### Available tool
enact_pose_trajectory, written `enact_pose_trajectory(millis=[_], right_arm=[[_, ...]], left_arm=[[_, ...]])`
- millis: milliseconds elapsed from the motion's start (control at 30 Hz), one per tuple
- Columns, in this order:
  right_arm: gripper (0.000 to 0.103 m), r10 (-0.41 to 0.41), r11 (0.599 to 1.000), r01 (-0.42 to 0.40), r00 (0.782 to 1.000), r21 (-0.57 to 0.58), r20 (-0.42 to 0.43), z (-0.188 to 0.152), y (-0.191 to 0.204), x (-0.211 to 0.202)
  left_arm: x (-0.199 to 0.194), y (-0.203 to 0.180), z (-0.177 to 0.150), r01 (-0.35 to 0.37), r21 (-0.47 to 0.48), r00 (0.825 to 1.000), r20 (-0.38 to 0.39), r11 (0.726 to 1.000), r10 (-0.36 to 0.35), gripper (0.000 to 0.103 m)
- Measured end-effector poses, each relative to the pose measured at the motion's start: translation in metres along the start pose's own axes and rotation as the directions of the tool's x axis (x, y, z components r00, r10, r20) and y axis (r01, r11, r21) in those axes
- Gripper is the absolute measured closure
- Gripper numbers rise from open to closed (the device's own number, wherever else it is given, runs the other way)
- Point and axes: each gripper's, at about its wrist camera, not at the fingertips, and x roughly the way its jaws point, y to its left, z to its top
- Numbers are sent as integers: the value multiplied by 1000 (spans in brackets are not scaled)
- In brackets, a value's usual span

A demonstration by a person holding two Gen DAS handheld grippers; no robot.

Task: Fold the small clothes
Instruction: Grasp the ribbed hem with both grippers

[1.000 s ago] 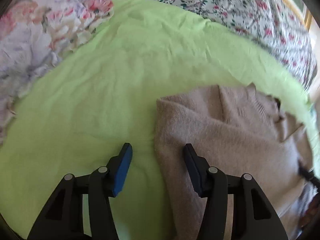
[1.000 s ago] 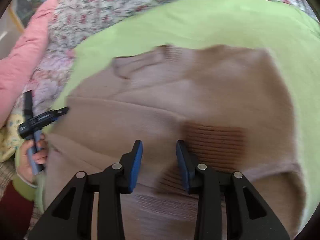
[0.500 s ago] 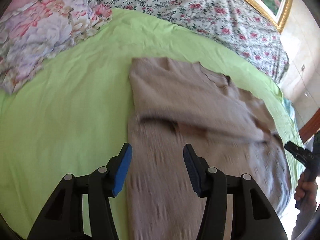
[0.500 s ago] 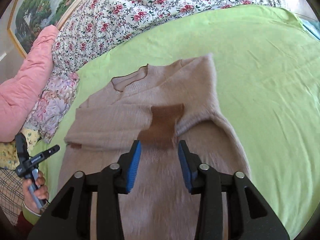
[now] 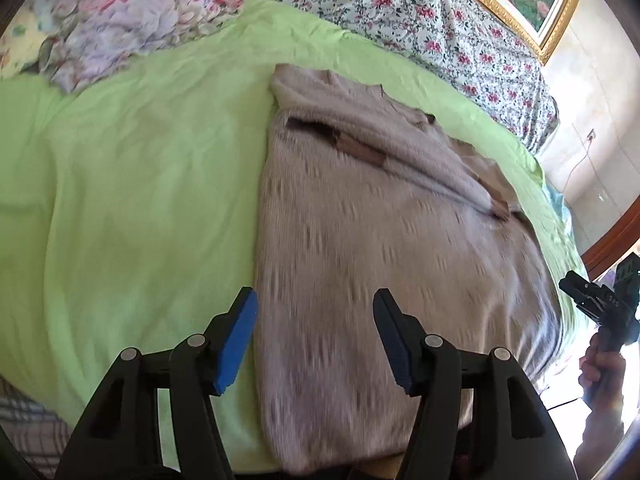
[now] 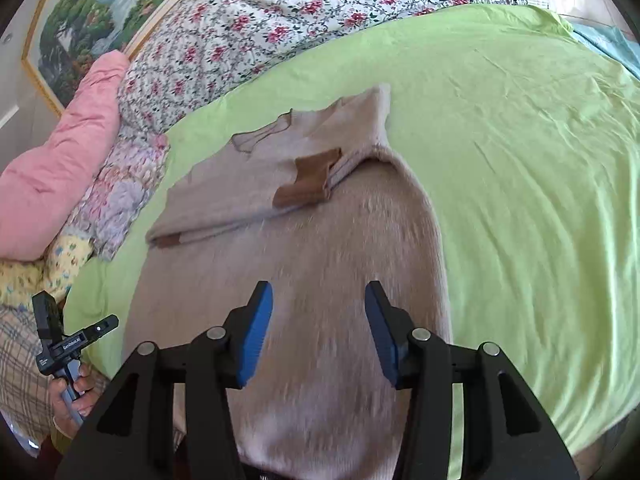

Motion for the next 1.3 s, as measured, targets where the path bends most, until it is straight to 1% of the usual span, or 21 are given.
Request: enact_pose_trajectory(millis=[67, 167, 233, 433, 567, 733, 800, 833, 867, 933, 1000, 1067, 1200, 1233, 1300], right_arm=[[48, 9, 1000, -9, 1000, -7, 1, -7, 2, -6], [47, 24, 1000, -24, 1000, -12, 12, -19, 1, -17], [47, 26, 1000, -26, 1000, -8, 16, -26, 0, -22], [46, 39, 999, -39, 999, -14, 10, -48, -4, -31], [46, 54, 998, -54, 998, -24, -13, -64, -9, -37], [46, 40, 997, -43, 998, -68, -55, -87, -24, -46], [46, 38, 996, -43, 996, -73, -75, -94, -32, -47], [46, 36, 997, -43, 995, -71, -91, -98, -37, -45], [46, 38, 997, -45, 993, -68, -112, -103, -42, -42], [46, 29, 997, -39, 990, -69, -137, -110, -48, -36], [46, 22, 997, -34, 987, -74, -157, -115, -52, -28], [46, 39, 996, -52, 985, -76, -170, -119, -54, -19], [46, 86, 991, -102, 981, -86, -173, -124, -55, -4], [46, 98, 989, -116, 980, -95, -173, -125, -55, 0], [47, 113, 984, -135, 978, -117, -175, -128, -53, 5]], left_arm=[[-4, 2, -12, 1, 4, 1000, -14, 1000, -1, 42], [-10, 4, -33, -11, 8, 999, -33, 1000, 11, 42], [-12, 9, -42, -22, 0, 999, -42, 1000, 22, 42], [-14, 18, -65, -9, -10, 997, -74, 1000, 8, 42], [-10, 24, -76, 34, -29, 995, -89, 999, -36, 39], [-4, 27, -88, 102, -32, 989, -105, 994, -105, 38], [0, 24, -93, 144, -27, 982, -121, 989, -146, 39], [2, 22, -97, 178, -21, 975, -134, 984, -179, 39], [6, 20, -100, 194, -11, 971, -143, 981, -193, 39], [11, 16, -106, 188, 20, 971, -157, 982, -183, 39], [15, 14, -109, 197, 43, 967, -173, 980, -187, 39], [15, 15, -109, 210, 45, 965, -172, 977, -200, 39], [18, 22, -107, 256, 25, 954, -171, 966, -248, 40], [18, 23, -106, 258, 28, 953, -170, 966, -250, 42], [17, 25, -107, 247, 45, 957, -167, 968, -237, 49]])
